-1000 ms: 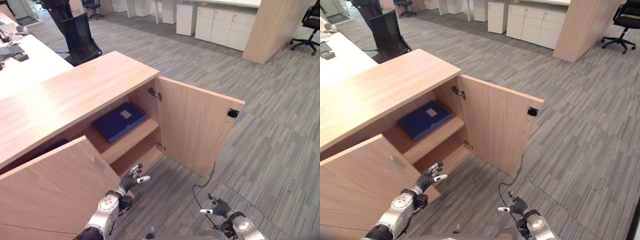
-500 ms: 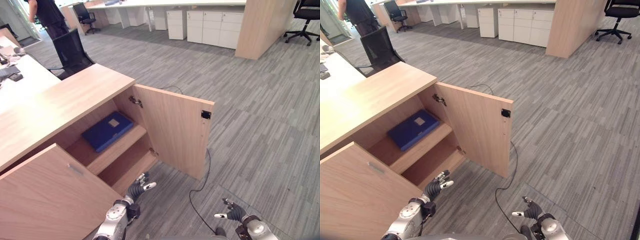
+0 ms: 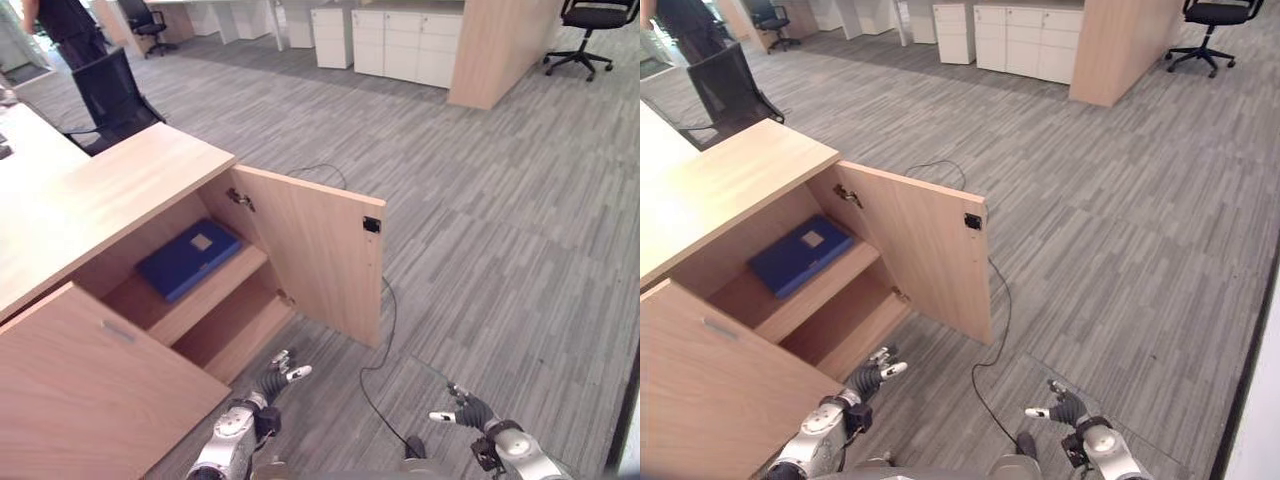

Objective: Put the empty folder in the office cabinet

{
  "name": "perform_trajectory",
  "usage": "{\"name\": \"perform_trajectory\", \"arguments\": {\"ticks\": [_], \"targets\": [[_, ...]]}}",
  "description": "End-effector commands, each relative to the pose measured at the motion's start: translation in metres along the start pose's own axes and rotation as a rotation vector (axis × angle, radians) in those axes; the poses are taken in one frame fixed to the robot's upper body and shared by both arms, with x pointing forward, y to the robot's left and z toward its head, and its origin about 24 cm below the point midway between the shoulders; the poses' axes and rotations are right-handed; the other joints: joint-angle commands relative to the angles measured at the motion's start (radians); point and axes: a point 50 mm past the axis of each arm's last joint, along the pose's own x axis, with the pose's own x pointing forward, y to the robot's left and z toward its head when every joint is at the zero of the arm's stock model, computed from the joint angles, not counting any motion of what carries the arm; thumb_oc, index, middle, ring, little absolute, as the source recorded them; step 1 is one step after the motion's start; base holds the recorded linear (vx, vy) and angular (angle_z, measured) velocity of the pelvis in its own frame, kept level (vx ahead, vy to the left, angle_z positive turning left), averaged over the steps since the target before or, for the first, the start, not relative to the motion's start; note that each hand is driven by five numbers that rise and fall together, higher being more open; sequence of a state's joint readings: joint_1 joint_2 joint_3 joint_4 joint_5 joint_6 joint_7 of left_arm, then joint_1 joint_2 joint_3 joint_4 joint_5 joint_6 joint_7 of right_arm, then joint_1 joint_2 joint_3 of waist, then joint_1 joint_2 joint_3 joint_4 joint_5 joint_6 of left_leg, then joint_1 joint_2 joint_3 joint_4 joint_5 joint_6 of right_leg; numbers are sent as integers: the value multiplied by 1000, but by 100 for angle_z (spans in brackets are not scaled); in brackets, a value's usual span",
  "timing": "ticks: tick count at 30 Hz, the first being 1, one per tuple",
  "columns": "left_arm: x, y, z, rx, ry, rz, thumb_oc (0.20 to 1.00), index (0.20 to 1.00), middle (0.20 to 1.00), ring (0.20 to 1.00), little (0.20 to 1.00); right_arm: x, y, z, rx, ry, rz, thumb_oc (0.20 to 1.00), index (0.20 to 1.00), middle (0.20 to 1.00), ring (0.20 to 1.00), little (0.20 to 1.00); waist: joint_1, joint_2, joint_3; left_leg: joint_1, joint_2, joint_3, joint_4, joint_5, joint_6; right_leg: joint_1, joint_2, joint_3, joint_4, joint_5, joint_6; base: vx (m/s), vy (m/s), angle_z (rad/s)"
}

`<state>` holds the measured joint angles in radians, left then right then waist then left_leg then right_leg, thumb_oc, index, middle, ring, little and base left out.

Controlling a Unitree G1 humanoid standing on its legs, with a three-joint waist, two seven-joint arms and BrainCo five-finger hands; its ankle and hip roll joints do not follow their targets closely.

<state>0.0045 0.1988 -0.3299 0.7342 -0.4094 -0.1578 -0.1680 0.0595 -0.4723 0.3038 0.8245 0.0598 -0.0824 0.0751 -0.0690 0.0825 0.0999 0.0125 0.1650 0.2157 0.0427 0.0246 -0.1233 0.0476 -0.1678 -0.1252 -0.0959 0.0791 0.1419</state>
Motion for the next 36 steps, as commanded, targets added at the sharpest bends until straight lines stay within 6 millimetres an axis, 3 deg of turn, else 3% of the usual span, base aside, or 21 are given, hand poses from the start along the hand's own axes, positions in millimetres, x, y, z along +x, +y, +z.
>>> {"name": "perform_trajectory", "arguments": {"ticks": [1,6,9,10,11,13,14,17,23,30,34,36], "targets": [[-4,19,20,48,-85,27,1000,1000,1000,1000,1000,12,-5,47,112,-181,-51,1000,1000,1000,1000,1000,22,-59,-13,43,13,-28,-28,36,-35,116,13,-44,38,-123,14,86,23,-15],[-8,24,18,74,-70,26,1000,1000,1000,1000,1000,15,-23,70,132,-247,-98,1000,1000,1000,1000,1000,45,-65,-34,80,-2,-47,-86,38,-24,121,10,-56,61,-132,18,71,40,37],[-11,27,18,90,-64,17,1000,1000,1000,1000,1000,15,-44,95,132,-315,-152,1000,1000,1000,1000,1000,68,-73,-44,87,-9,-63,-100,35,-17,132,7,-71,61,-135,22,50,45,22],[-14,29,18,107,-63,4,1000,1000,1000,1000,1000,16,-57,114,128,-361,-185,1000,1000,1000,1000,1000,84,-79,-47,88,-13,-70,-100,31,-13,134,4,-77,61,-134,24,29,31,27],[-14,29,18,107,-64,5,1000,1000,1000,1000,1000,16,-57,115,128,-362,-185,1000,1000,1000,1000,1000,83,-79,-46,88,-13,-70,-100,30,-13,135,3,-77,61,-134,25,33,61,26],[-18,32,17,119,-51,-13,1000,1000,1000,1000,1000,15,-72,140,108,-410,-221,1000,1000,1000,1000,1000,107,-86,-53,86,-18,-78,-104,27,-9,137,0,-83,59,-132,28,26,49,20],[-18,32,17,118,-51,-12,1000,1000,1000,1000,1000,16,-72,141,108,-410,-221,1000,1000,1000,1000,1000,106,-86,-53,86,-18,-78,-104,27,-9,136,0,-83,59,-132,29,17,54,12],[-22,33,15,126,-38,-34,1000,1000,1000,1000,1000,16,-85,168,96,-444,-250,1000,1000,1000,1000,1000,134,-91,-57,81,-26,-90,-109,24,-4,138,-4,-89,55,-126,34,14,46,19],[-25,32,14,128,-29,-65,1000,1000,1000,1000,1000,18,-103,187,163,-432,-294,1000,1000,1000,1000,1000,172,-96,-61,68,-37,-111,-113,27,0,140,-10,-108,52,-122,40,22,41,7],[-24,25,26,159,-49,-140,1000,1000,1000,1000,1000,-1,-164,203,263,-406,-463,1000,1000,1000,1000,1000,248,-92,-53,12,-60,-177,-117,46,-3,138,-19,-172,40,-118,48,-8,16,31],[-20,19,33,184,-59,-187,1000,1000,1000,1000,1000,-19,-197,201,292,-388,-560,1000,1000,1000,1000,1000,286,-78,-49,-27,-79,-225,-116,58,-7,139,-29,-219,34,-116,53,-6,17,40],[-19,17,34,191,-58,-197,1000,1000,1000,1000,1000,-23,-205,197,299,-373,-579,1000,1000,1000,1000,1000,295,-72,-48,-35,-84,-236,-116,61,-7,143,-31,-234,32,-117,54,11,15,29]]}}
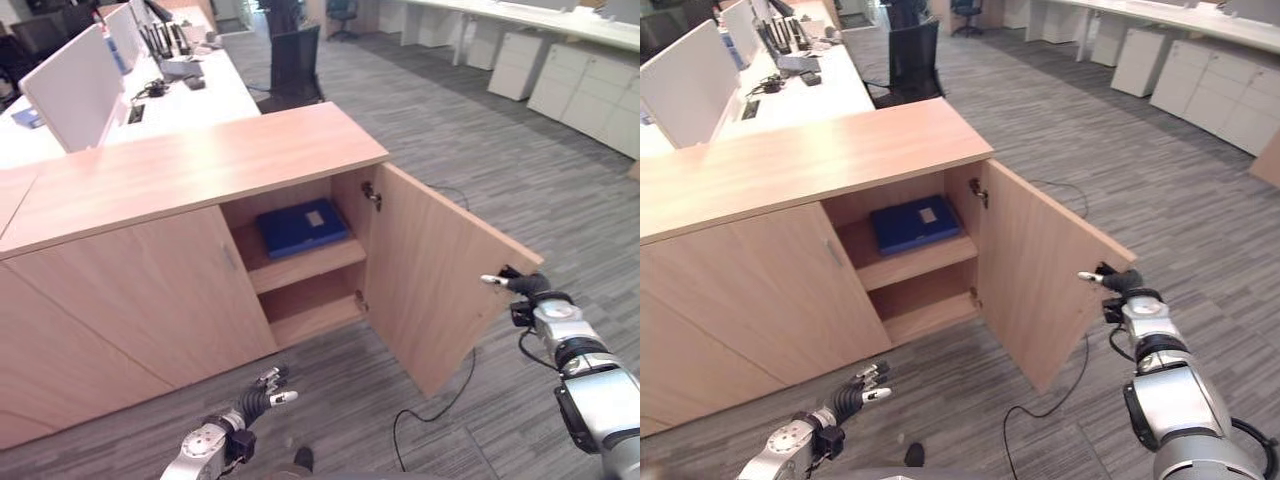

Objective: Put the empty folder in the office cabinet

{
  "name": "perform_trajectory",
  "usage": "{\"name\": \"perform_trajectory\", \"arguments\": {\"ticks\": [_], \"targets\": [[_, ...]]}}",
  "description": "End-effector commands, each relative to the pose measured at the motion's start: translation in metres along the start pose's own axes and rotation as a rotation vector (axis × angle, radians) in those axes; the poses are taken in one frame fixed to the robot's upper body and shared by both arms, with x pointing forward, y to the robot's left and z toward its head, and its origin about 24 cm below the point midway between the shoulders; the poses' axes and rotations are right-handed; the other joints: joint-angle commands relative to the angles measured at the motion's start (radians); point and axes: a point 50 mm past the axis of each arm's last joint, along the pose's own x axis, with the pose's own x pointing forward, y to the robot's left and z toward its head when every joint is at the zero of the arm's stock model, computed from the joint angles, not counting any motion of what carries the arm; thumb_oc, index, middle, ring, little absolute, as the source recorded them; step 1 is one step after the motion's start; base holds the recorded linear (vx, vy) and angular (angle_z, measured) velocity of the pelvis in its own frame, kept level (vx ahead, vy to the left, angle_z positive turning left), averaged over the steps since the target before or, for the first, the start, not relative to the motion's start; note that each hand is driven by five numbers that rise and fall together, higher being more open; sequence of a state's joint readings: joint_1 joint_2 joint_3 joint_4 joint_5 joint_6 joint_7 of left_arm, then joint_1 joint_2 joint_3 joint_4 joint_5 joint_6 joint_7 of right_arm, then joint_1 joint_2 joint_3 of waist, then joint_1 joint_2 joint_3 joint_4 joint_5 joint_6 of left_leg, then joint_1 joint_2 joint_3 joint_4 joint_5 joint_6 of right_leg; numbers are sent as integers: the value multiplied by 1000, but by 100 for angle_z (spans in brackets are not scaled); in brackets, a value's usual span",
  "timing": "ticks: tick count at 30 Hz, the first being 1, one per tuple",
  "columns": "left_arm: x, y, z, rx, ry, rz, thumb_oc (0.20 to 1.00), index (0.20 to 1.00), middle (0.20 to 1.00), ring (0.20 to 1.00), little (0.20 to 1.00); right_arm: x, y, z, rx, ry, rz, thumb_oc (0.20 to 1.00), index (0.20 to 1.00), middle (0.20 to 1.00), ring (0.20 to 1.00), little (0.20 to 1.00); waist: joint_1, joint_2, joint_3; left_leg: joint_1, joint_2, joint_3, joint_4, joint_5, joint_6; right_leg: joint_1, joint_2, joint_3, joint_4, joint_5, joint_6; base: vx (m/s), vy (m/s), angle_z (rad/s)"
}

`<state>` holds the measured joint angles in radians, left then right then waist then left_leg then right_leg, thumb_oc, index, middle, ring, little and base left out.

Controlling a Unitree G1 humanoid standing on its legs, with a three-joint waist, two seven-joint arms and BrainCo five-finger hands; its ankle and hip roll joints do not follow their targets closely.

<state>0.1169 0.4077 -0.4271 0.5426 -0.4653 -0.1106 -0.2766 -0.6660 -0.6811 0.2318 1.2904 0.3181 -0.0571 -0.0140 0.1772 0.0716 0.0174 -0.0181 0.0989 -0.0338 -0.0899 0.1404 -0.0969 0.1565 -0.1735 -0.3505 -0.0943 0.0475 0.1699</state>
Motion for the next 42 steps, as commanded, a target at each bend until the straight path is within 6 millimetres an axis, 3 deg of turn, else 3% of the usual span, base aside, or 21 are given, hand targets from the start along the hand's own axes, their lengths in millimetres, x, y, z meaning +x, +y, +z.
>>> {"name": "perform_trajectory", "arguments": {"ticks": [1,7,11,14,15,18,21,22,23,27,30,32,35,36,39,42], "targets": [[12,-1,40,86,-118,-70,1000,1000,1000,1000,1000,4,-12,51,55,-136,-34,1000,1000,1000,1000,1000,47,-61,35,-5,-18,11,16,-54,-34,34,-26,-10,30,-85,27,7,19,16],[14,-4,43,98,-122,-92,1000,1000,1000,1000,1000,2,-32,46,106,-116,-93,1000,1000,1000,1000,1000,67,-39,33,-10,-32,-14,16,-52,-35,51,-33,-44,20,-84,32,8,20,10],[16,-4,42,95,-119,-80,1000,1000,1000,1000,1000,3,-17,40,171,-119,-53,1000,1000,1000,1000,1000,60,-39,33,-5,-31,-16,16,-55,-35,57,-33,-45,20,-85,31,4,3,1],[17,-2,39,81,-118,-41,1000,1000,1000,1000,1000,2,28,26,201,-101,66,1000,1000,1000,1000,1000,42,-43,35,4,-27,-5,16,-58,-35,58,-29,-34,25,-89,26,0,0,0],[17,-1,39,81,-117,-40,1000,1000,1000,1000,1000,2,29,25,201,-101,66,1000,1000,1000,1000,1000,42,-44,35,4,-26,-5,16,-58,-36,58,-29,-34,25,-90,26,0,0,0],[17,0,39,53,-131,-3,1000,1000,1000,1000,1000,-7,81,19,242,-125,199,1000,1000,1000,1000,1000,19,-46,42,11,-18,5,16,-58,-38,54,-25,-21,31,-91,20,-28,-12,-4],[16,6,37,8,-145,62,1000,1000,1000,1000,1000,-35,143,10,264,-190,397,1000,1000,1000,1000,1000,-13,-49,51,18,-7,19,16,-57,-42,46,-19,-4,35,-95,14,-33,-31,-11],[14,9,35,-32,-156,108,1000,1000,1000,1000,1000,-61,174,-3,260,-220,523,1000,1000,1000,1000,1000,-29,-52,52,24,4,25,16,-56,-48,45,-14,4,36,-99,7,-30,-31,-6],[13,9,34,-33,-154,109,1000,1000,1000,1000,1000,-62,174,-4,259,-217,524,1000,1000,1000,1000,1000,-30,-52,50,24,4,25,16,-56,-48,46,-14,4,36,-99,7,-35,-40,-16],[10,13,23,-102,-150,184,1000,1000,1000,1000,1000,-104,215,-12,217,-275,750,1000,1000,1000,1000,1000,-23,-58,47,29,22,26,21,-48,-62,55,-1,-1,23,-103,-3,-26,-42,-7],[9,14,20,-116,-144,204,1000,1000,1000,1000,1000,-114,226,-6,230,-300,809,1000,1000,1000,1000,1000,-9,-56,52,17,29,23,26,-30,-74,51,3,-11,18,-104,-6,-50,-26,1],[11,14,23,-109,-146,203,1000,1000,1000,1000,1000,-117,230,4,236,-331,829,1000,1000,1000,1000,1000,14,-55,65,-30,32,9,33,6,-104,55,3,-40,10,-107,-8,-96,-13,21],[13,12,25,-106,-149,197,1000,1000,1000,1000,1000,-116,231,22,242,-389,833,1000,1000,1000,1000,1000,38,-59,83,-97,38,8,107,6,-115,60,-7,-79,7,-104,-4,-86,19,61],[13,12,25,-108,-148,194,1000,1000,1000,1000,1000,-114,229,27,239,-403,823,1000,1000,1000,1000,1000,36,-61,93,-123,49,40,147,2,-114,61,-15,-94,7,-101,-2,-115,85,82],[7,10,13,-130,-111,176,1000,1000,1000,1000,1000,-104,217,38,228,-428,766,1000,1000,1000,1000,1000,17,-70,85,-89,136,338,186,-17,-65,76,-22,-157,7,-103,-9,-51,126,93],[0,12,5,-116,-81,170,1000,1000,1000,1000,1000,-97,208,41,234,-427,726,1000,1000,1000,1000,1000,22,-70,63,-70,121,340,150,-27,-49,86,-23,-167,12,-99,-5,71,132,74]]}}
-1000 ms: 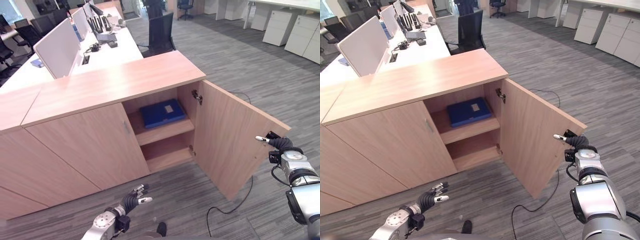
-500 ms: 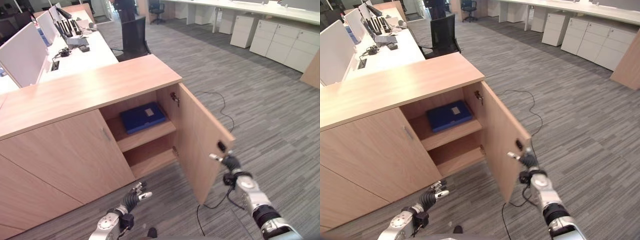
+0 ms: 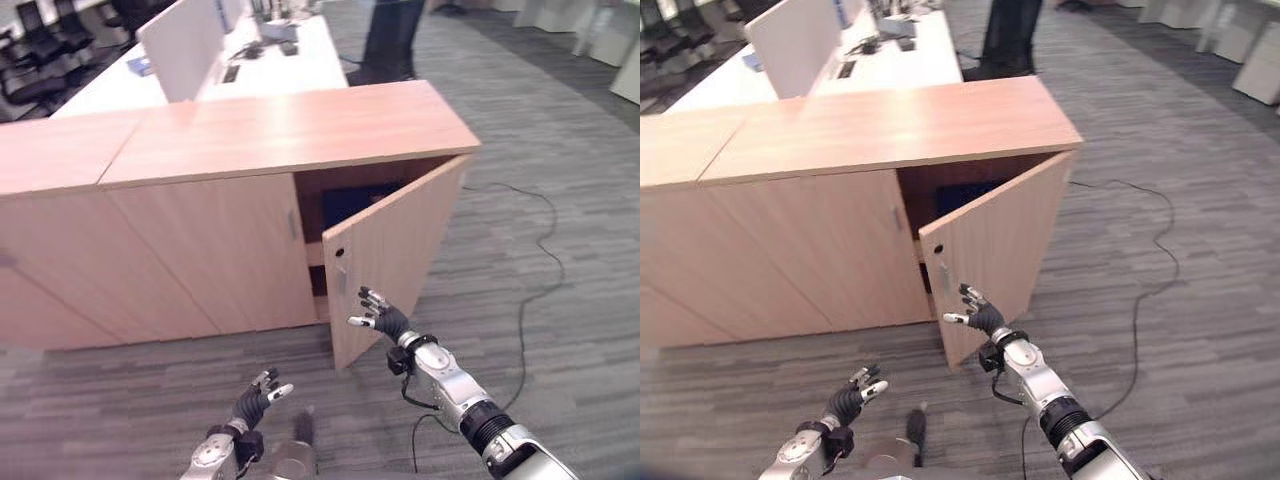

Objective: Put the empty folder in the office cabinet

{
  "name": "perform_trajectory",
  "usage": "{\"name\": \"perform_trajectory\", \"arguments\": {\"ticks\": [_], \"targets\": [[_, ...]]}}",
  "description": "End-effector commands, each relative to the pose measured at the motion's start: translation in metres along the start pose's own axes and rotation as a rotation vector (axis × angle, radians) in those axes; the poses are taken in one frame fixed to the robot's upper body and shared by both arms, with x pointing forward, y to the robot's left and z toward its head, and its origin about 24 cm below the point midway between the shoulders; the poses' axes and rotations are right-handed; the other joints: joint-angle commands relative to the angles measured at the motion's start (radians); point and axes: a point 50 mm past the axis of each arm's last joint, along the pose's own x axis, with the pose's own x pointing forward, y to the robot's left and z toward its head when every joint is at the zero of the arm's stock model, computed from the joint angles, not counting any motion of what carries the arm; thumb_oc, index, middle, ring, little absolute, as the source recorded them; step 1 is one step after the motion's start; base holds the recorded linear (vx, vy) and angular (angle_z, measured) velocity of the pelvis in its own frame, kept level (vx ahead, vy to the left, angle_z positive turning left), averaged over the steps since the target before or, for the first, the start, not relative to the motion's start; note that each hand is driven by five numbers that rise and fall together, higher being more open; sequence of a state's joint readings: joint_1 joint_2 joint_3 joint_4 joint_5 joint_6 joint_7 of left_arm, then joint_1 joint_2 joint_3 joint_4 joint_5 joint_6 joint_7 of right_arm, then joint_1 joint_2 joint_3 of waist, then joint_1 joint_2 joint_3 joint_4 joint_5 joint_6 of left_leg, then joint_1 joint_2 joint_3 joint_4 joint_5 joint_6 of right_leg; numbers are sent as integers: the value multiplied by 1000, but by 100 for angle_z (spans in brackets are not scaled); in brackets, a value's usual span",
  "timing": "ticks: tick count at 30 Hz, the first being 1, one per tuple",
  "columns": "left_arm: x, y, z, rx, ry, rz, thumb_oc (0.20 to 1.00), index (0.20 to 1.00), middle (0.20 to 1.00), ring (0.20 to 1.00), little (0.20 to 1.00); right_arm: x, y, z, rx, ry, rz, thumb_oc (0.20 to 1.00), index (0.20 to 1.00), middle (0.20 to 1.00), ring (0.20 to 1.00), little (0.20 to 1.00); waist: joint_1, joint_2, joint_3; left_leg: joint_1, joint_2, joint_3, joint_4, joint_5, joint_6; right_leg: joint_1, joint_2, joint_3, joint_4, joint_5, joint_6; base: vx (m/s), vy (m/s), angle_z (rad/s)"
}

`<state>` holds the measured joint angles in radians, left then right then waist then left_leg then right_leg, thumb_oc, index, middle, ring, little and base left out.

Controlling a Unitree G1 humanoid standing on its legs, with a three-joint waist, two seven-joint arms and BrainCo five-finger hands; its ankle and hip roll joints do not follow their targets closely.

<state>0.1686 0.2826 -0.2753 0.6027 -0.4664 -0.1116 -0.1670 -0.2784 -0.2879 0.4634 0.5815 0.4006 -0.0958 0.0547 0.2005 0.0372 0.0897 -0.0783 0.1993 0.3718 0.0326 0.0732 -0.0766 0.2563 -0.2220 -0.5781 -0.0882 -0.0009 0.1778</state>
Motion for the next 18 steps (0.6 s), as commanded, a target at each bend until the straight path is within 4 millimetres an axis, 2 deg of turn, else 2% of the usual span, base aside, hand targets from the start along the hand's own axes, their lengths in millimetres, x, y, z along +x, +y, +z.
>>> {"name": "perform_trajectory", "arguments": {"ticks": [1,4,6,8,9,10,11,12,13,14,15,16,18], "targets": [[3,8,23,72,-66,-44,1000,1000,1000,1000,1000,14,-13,47,-2,-168,-59,1000,1000,1000,1000,1000,2,-41,-21,0,7,-73,9,36,-60,-9,21,50,12,-49,-10,122,170,43],[2,13,31,103,-76,-56,1000,1000,1000,1000,1000,11,-49,52,53,-179,-214,1000,1000,1000,1000,1000,26,-68,-38,0,-43,-93,-18,27,-30,-16,-18,9,99,-52,1,88,182,50],[2,15,40,113,-104,-65,1000,1000,1000,1000,1000,8,-74,60,66,-191,-313,1000,1000,1000,1000,1000,27,-70,-38,26,-66,-94,-43,4,-3,-63,-59,2,230,-58,19,101,199,82],[0,18,49,129,-132,-74,1000,1000,1000,1000,1000,6,-98,66,89,-187,-401,1000,1000,1000,1000,1000,29,-70,-28,59,-85,-90,-49,-24,24,-120,-109,26,386,-15,61,114,184,41],[-1,22,55,144,-143,-69,1000,1000,1000,1000,1000,2,-113,69,103,-185,-453,1000,1000,1000,1000,1000,27,-64,-17,70,-87,-100,-50,-29,31,-161,-123,66,465,25,79,97,118,6],[-1,24,59,148,-155,-67,1000,1000,1000,1000,1000,-3,-124,65,119,-165,-496,1000,1000,1000,1000,1000,25,-55,-15,78,-82,-114,-54,-30,35,-194,-115,110,503,39,84,137,48,0],[-1,26,64,152,-170,-68,1000,1000,1000,1000,1000,-13,-146,64,149,-156,-580,1000,1000,1000,1000,1000,15,-52,-9,105,-93,-151,-90,-28,29,-222,-94,187,485,13,81,101,19,9],[-1,26,64,152,-172,-69,1000,1000,1000,1000,1000,-13,-147,65,148,-158,-580,1000,1000,1000,1000,1000,17,-49,-11,101,-89,-151,-90,-24,29,-223,-89,187,476,21,80,126,-33,18],[-1,27,67,154,-179,-71,1000,1000,1000,1000,1000,-23,-163,64,147,-142,-632,1000,1000,1000,1000,1000,11,-47,-13,100,-96,-181,-101,-25,22,-225,-76,213,425,4,74,139,-100,66],[-1,29,70,155,-183,-81,1000,1000,1000,1000,1000,-40,-188,63,153,-122,-720,1000,1000,1000,1000,1000,-4,-47,-14,106,-108,-226,-106,-36,12,-219,-64,259,304,-25,62,202,-157,80],[0,29,72,155,-186,-84,1000,1000,1000,1000,1000,-49,-200,65,159,-120,-760,1000,1000,1000,1000,1000,-13,-49,-15,112,-111,-246,-109,-43,5,-221,-61,284,226,-13,60,148,-128,104],[0,29,73,155,-187,-85,1000,1000,1000,1000,1000,-49,-201,66,159,-121,-761,1000,1000,1000,1000,1000,-13,-46,-17,108,-109,-247,-110,-38,5,-220,-58,281,215,-3,58,119,-104,79],[1,30,76,161,-196,-80,1000,1000,1000,1000,1000,-65,-218,66,147,-91,-819,1000,1000,1000,1000,1000,-36,-51,-16,126,-113,-281,-117,-47,-3,-270,-60,358,153,42,70,167,-102,65]]}}
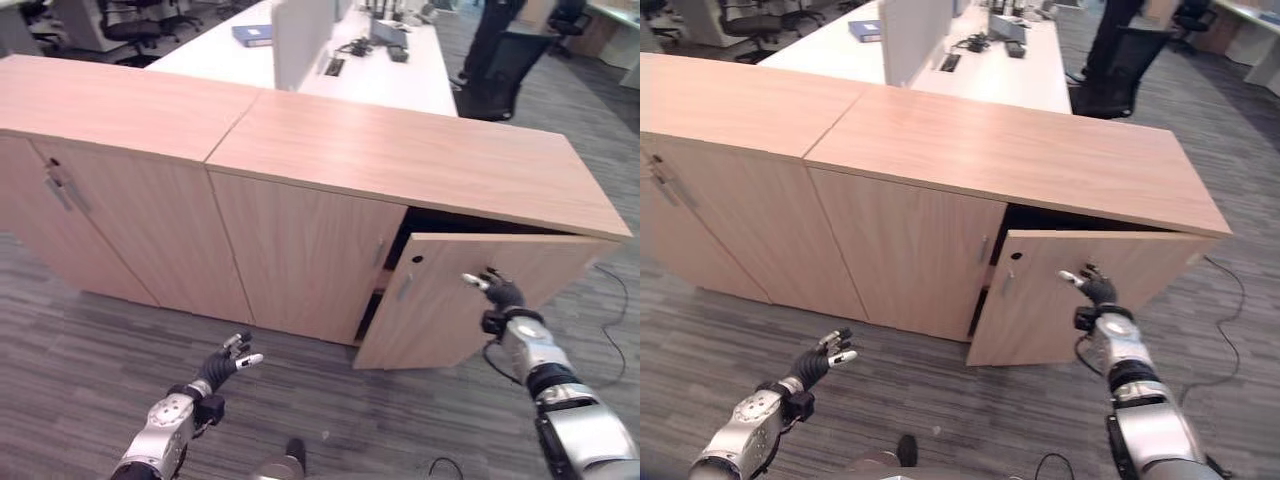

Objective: Put the empty folder in the office cabinet

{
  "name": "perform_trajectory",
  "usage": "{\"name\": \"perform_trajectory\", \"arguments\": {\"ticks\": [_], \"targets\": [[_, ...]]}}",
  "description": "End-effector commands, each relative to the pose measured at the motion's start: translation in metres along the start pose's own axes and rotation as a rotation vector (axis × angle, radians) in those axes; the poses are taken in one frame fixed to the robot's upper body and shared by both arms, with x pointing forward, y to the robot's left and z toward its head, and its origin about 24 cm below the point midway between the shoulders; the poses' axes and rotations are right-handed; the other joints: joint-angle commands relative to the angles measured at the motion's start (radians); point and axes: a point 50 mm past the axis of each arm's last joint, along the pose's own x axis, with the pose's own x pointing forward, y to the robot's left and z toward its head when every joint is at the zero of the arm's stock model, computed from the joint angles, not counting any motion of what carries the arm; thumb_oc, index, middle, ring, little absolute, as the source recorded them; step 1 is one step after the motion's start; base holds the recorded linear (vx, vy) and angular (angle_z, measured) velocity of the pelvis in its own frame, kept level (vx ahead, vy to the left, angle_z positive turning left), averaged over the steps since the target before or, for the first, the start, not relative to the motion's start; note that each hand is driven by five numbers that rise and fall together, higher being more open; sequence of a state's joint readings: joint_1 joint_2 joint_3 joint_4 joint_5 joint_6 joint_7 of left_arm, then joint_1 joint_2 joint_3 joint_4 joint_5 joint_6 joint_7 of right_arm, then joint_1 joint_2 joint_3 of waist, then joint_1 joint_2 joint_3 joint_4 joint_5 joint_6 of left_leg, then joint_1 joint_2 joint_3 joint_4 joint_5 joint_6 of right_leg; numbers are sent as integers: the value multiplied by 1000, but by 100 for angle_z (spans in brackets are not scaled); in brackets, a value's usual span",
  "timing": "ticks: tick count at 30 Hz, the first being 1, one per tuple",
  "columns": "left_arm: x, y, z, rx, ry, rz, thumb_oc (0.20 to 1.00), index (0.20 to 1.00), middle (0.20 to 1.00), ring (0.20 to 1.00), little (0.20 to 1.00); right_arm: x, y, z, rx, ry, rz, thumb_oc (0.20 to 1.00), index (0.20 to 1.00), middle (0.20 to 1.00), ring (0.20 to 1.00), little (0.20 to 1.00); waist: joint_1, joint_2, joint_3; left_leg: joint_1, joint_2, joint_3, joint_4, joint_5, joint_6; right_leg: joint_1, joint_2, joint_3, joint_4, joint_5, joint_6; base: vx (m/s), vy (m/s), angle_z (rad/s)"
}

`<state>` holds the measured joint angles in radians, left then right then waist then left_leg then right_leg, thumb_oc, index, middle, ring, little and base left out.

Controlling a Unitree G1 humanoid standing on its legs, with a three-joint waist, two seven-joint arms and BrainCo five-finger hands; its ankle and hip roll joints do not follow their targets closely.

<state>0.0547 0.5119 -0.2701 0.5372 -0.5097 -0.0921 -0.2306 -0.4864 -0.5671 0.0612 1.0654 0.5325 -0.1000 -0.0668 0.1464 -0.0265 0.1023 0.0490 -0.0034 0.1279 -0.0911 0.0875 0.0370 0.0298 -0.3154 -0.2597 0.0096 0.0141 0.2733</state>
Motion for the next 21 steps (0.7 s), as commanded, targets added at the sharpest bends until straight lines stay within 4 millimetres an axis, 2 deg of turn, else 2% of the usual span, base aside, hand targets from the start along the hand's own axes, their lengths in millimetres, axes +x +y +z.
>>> {"name": "perform_trajectory", "arguments": {"ticks": [1,3,4,5,7,8,11,18,21], "targets": [[4,-18,10,-36,-89,-80,1000,1000,1000,1000,1000,8,-28,53,34,-141,-66,1000,1000,1000,1000,1000,14,7,-28,6,84,-51,10,-72,-120,-42,35,72,26,37,-24,168,-122,37],[3,-22,8,-35,-88,-103,1000,1000,1000,1000,1000,8,-56,62,28,-124,-142,1000,1000,1000,1000,1000,27,-11,-40,20,77,-66,15,-88,-125,4,25,64,-23,65,-20,128,-161,70],[3,-22,8,-35,-89,-104,1000,1000,1000,1000,1000,8,-56,63,27,-124,-142,1000,1000,1000,1000,1000,26,-10,-40,20,78,-67,15,-88,-125,6,26,62,-26,66,-20,132,-196,69],[3,-24,8,-40,-91,-111,1000,1000,1000,1000,1000,6,-67,59,-4,-95,-161,1000,1000,1000,1000,1000,31,-6,-52,21,85,-85,16,-86,-131,27,38,58,-44,60,-22,76,-108,31],[2,-26,8,-40,-92,-116,1000,1000,1000,1000,1000,5,-74,62,-8,-96,-178,1000,1000,1000,1000,1000,31,-1,-56,21,91,-100,15,-86,-137,46,44,46,-57,57,-25,87,-155,34],[1,-29,4,-54,-83,-125,1000,1000,1000,1000,1000,3,-86,65,-19,-84,-207,1000,1000,1000,1000,1000,38,5,-63,19,102,-120,15,-80,-146,68,53,26,-68,50,-31,69,-143,25],[1,-36,1,-58,-73,-148,1000,1000,1000,1000,1000,0,-98,68,-35,-70,-237,1000,1000,1000,1000,1000,41,15,-64,14,118,-151,14,-69,-160,97,72,-7,-77,34,-44,47,-133,34],[-1,-43,-5,-60,-47,-169,1000,1000,1000,1000,1000,-2,-107,69,-25,-58,-267,1000,1000,1000,1000,1000,44,33,-66,17,150,-181,12,-53,-187,134,103,-57,-89,6,-63,31,-82,20],[-2,-43,-7,-64,-43,-164,1000,1000,1000,1000,1000,-2,-102,58,-22,-33,-252,1000,1000,1000,1000,1000,41,36,-67,20,156,-185,13,-51,-191,141,112,-64,-89,-1,-68,24,-28,11]]}}
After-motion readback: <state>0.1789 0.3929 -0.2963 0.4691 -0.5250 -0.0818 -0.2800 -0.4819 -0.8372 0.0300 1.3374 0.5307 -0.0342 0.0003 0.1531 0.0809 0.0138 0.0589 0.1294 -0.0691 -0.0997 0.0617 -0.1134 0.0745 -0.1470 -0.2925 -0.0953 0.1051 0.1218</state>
